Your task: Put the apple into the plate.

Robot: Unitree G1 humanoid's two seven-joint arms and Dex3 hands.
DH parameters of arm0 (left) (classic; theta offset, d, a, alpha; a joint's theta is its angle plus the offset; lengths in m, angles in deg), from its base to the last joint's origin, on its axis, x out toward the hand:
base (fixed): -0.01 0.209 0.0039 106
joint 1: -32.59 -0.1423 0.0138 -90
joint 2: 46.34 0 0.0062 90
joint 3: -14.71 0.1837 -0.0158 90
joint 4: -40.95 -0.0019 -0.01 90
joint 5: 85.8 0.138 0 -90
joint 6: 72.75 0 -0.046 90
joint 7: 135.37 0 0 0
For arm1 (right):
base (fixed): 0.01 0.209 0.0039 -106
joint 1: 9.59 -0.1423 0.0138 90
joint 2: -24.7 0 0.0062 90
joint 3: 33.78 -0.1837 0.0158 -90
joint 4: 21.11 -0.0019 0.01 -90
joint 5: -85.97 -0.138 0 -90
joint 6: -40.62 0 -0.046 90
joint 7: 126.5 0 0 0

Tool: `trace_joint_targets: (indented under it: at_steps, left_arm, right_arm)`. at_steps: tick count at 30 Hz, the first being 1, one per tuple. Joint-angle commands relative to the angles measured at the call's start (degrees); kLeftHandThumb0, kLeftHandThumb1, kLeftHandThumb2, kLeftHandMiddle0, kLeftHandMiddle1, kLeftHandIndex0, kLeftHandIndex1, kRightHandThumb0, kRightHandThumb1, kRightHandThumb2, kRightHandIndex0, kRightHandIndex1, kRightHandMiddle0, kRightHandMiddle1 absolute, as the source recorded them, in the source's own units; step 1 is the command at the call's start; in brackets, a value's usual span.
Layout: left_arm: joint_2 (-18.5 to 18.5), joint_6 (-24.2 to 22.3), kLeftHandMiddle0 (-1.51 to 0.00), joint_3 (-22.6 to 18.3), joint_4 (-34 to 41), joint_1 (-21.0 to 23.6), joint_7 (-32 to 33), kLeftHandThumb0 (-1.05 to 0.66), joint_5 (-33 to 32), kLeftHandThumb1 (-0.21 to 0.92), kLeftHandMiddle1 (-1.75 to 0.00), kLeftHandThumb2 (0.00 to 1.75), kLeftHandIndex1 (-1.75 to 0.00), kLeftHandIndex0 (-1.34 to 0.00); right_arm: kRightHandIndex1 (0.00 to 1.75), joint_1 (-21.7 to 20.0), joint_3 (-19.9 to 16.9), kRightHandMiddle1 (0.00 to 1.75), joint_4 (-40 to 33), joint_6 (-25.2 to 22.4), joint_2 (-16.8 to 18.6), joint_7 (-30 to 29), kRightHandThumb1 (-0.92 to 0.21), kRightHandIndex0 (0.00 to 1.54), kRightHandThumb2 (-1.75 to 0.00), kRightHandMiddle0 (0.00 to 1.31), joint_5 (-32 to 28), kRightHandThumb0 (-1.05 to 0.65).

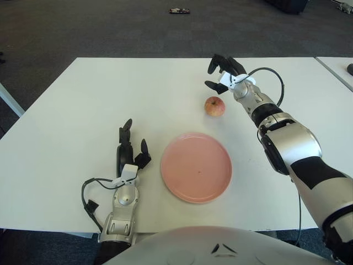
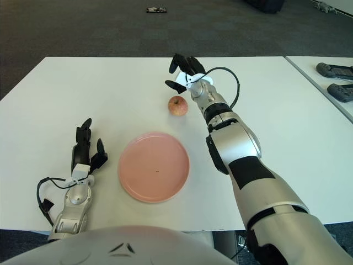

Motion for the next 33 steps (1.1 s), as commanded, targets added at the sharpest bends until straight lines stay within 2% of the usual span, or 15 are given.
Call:
trace_joint_targets:
  at_steps: [1, 2, 4, 7, 33]
  left_arm:
    - [0.6, 0.1, -0.22, -0.2, -0.5, 0.7, -0.1, -0.84, 0.0, 0.92, -0.09, 0.95, -0.61, 0.0]
    - [0.6, 0.2, -0.22, -0.3, -0.5, 0.7, -0.1, -0.84, 0.0, 0.92, -0.09, 0.95, -0.61, 0.0]
    - [0.6, 0.4, -0.22, -0.3, -0.4, 0.5, 0.0, -0.84, 0.0, 0.92, -0.09, 0.95, -0.61, 0.0]
    - [0.7, 0.7, -0.23, -0.4, -0.5, 0.3, 0.2, -0.84, 0.1, 0.92, -0.1, 0.95, -0.62, 0.0]
    - [1.1, 2.5, -0.24, -1.0, -1.6, 0.3, -0.1, -0.84, -0.8, 0.92, -0.11, 0.94, -0.61, 0.0]
  right_arm:
    - [0.25, 0.2, 3.4, 0.43, 0.4, -2.9, -0.3, 0.4, -0.9, 0.01, -0.34, 0.01, 3.4, -0.98]
    - [0.16, 0.2, 4.4, 0.29, 0.5, -4.1, -0.2, 0.8, -0.91, 0.01, -0.33, 0.01, 4.3, -1.01]
    - [0.08, 0.2, 5.7, 0.15, 0.6, -5.9, 0.0, 1.5, -0.91, 0.0, -0.31, 0.0, 5.4, -1.03]
    - [0.03, 0.5, 6.7, 0.05, 0.6, -7.7, 0.3, 2.7, -0.92, 0.0, -0.29, 0.0, 6.1, -1.04]
    - [0.0, 3.4, 10.7, 0.0, 0.8, -10.3, 0.5, 6.6, -0.92, 0.0, -0.2, 0.0, 7.3, -1.05]
